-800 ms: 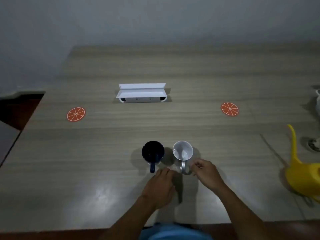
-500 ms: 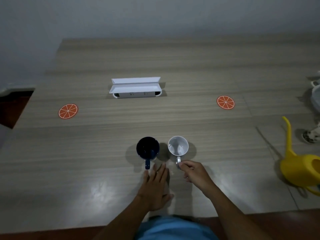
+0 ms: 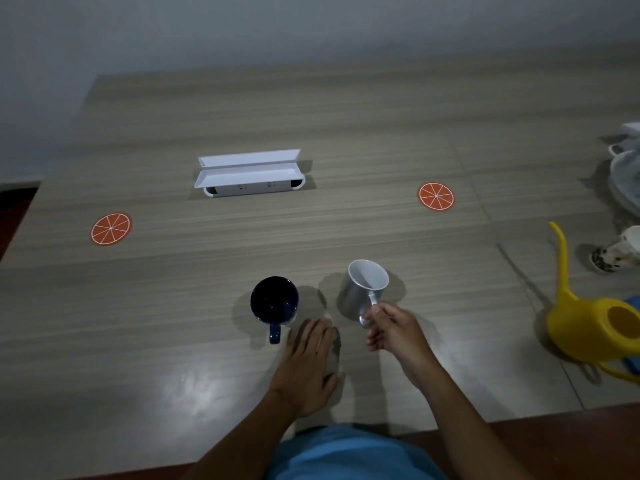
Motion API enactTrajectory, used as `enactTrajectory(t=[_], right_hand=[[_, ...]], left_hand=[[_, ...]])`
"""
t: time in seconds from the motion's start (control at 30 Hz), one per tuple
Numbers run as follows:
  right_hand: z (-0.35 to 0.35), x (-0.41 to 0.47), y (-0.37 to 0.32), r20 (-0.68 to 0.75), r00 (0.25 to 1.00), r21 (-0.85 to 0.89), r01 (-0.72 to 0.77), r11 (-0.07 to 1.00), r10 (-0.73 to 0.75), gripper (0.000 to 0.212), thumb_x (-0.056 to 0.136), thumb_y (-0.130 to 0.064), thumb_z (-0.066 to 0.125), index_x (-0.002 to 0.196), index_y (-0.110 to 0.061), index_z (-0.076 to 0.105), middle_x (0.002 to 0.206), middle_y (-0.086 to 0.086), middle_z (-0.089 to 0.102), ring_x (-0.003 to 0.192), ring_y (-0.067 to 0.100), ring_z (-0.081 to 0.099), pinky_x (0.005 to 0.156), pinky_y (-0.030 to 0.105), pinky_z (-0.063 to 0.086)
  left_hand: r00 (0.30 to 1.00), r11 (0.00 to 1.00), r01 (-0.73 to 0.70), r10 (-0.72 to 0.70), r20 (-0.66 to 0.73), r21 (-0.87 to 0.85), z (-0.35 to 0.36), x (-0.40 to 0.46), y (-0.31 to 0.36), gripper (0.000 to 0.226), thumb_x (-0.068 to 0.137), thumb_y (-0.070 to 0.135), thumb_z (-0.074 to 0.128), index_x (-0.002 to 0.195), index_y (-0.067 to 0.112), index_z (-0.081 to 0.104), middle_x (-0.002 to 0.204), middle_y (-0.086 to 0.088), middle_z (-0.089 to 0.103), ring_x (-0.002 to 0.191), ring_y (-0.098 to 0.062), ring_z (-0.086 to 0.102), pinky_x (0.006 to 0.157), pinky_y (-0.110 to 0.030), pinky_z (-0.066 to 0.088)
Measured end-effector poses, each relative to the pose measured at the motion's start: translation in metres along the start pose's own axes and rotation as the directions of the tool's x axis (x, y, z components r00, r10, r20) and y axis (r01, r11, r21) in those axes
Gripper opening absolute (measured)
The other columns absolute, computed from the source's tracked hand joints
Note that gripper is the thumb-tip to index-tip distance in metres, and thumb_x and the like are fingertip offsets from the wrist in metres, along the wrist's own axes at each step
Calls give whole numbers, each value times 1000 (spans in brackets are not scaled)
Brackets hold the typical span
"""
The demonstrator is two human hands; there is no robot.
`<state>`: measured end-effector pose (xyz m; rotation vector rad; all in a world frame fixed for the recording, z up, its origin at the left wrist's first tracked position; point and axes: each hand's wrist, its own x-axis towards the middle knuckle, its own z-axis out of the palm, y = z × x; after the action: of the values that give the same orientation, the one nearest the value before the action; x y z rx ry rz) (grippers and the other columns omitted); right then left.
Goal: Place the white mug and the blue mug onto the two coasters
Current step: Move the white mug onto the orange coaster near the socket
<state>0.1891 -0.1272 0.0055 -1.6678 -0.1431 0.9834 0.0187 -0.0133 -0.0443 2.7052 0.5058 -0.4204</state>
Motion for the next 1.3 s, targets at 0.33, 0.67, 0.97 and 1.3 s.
enactTrajectory(t=[0.33, 0.67, 0.97, 1.3], right_hand=[[-68, 28, -32, -218, 961, -92, 153, 984, -169, 26, 101, -22, 51, 83, -11, 65, 61, -3, 58, 51, 18, 49, 58, 36, 45], [-119, 93, -64, -194, 960, -59, 195, 979, -203, 23, 102, -19, 50, 87, -10, 66, 82, 4, 62, 63, 18, 61, 72, 41, 59], [-140, 170, -81, -277, 933, -8, 236, 972, -229, 26, 102, -18, 51, 84, -23, 69, 81, -8, 68, 69, 14, 66, 80, 46, 57], [-157, 213, -102, -369, 891, 68, 309, 949, -264, 27, 100, -17, 50, 79, -21, 66, 82, 0, 64, 66, 17, 61, 81, 48, 54]], left_hand=[[984, 986, 150, -141, 108, -75, -43, 104, 44, 114, 84, 73, 52, 156, 23, -20, 167, -2, -26, 152, -43, -18, 116, -73, 5], [960, 968, 250, -243, 141, -37, -44, 196, 53, 135, 58, 101, 38, 154, 30, -24, 161, -2, -39, 146, -43, -33, 110, -78, -13], [965, 968, 247, -251, -78, -53, -28, 197, 52, 105, 77, 93, 30, 160, 32, 9, 171, 1, 1, 155, -37, -4, 116, -74, 4], [964, 964, 259, -262, -37, -57, -31, 198, 50, 101, 81, 90, 31, 159, 36, -5, 171, 3, -8, 155, -34, -14, 117, -73, -1]])
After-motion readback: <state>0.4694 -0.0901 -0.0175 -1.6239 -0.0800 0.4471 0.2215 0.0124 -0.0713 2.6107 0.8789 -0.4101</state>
